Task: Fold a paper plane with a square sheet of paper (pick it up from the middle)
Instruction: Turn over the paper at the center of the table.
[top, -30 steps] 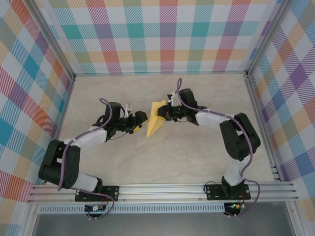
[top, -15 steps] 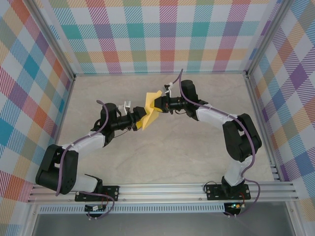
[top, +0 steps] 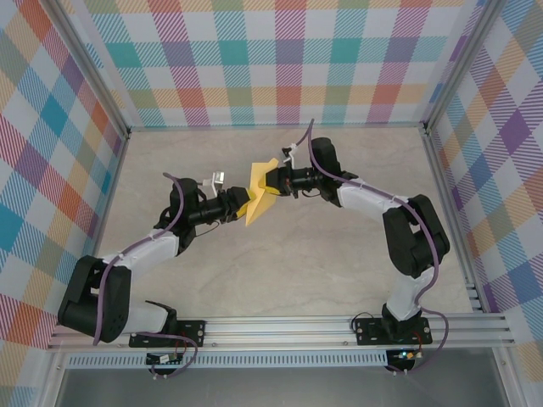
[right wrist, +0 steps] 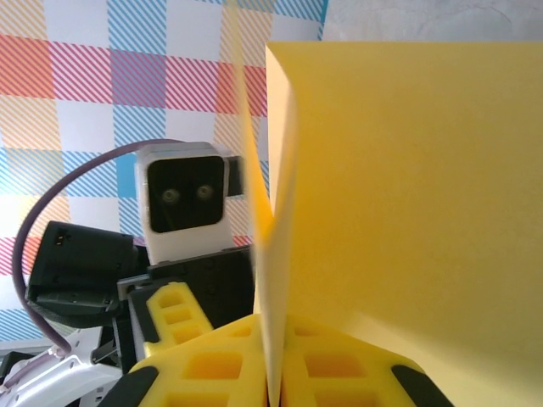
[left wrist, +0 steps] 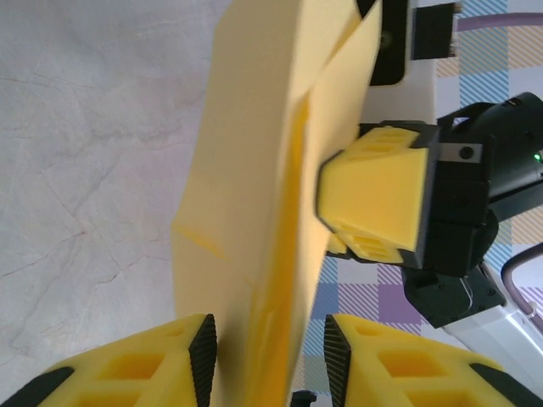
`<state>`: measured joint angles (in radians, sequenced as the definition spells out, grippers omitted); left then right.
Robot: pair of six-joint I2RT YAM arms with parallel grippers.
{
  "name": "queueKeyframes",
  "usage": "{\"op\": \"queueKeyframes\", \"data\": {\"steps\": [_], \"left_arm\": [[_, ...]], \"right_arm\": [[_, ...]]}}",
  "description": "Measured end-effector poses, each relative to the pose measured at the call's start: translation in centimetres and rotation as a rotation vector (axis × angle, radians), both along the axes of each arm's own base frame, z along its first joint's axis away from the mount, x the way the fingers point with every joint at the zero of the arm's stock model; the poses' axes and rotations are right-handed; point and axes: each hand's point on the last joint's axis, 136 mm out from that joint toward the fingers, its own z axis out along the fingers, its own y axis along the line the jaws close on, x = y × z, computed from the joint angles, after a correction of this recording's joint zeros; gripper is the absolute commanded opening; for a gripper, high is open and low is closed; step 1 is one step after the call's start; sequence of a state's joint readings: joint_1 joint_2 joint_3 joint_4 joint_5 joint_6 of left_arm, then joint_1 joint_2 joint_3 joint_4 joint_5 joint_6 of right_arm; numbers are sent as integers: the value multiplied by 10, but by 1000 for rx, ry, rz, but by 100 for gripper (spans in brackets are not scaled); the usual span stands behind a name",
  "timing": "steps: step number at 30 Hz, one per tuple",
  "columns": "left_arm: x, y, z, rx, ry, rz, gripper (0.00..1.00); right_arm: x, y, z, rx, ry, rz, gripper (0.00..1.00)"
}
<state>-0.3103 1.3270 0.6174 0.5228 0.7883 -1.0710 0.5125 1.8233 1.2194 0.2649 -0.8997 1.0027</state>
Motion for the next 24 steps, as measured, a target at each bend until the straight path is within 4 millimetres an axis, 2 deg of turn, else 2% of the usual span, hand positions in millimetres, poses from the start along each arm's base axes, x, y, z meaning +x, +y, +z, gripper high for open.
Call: {"op": "queueKeyframes", "data": {"steps": [4,11,16,18,24], "left_arm": [[-1,0,4,5,-23,-4,32],[-3,1,-1,16,-6,-4,22],[-3,1,-3,25,-2,-3,3],[-3,2,-4,32,-7,-4,2],[-2,4,-14,82,5,4,2]], "right_arm": [[-1,0,-4,-7,15,3,9],[-2,0,-7,-11,27,10,9],[-2,0,-7,-11,28,10,12],[-2,0,-8,-12,27,11,18],[1,-7,-21,-75,20,-16,56]]}}
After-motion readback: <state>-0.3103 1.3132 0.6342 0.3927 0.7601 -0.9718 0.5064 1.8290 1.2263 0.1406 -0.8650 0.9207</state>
